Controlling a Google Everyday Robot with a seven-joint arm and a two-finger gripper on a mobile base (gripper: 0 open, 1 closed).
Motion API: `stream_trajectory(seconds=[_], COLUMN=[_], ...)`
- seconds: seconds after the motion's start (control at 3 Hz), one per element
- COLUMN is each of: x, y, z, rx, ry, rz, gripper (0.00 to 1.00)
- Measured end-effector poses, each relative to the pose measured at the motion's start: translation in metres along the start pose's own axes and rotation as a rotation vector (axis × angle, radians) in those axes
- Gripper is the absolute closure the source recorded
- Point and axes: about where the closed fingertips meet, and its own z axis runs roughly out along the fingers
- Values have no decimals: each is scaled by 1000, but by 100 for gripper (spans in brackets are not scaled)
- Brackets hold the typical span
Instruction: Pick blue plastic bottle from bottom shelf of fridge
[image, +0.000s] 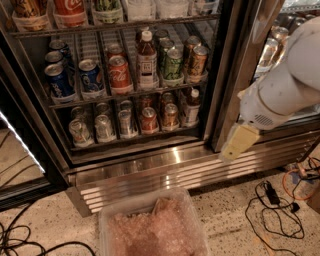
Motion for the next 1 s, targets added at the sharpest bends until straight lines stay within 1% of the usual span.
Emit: stream_trajectory(seconds=[0.33,0.67,1.0], x=[-7,-3,14], y=[-3,-7,-23], z=[32,56,93], rx=[1,-3,-37], ry=[-4,9,-66], rz=[-3,-1,16], gripper=[0,0,0])
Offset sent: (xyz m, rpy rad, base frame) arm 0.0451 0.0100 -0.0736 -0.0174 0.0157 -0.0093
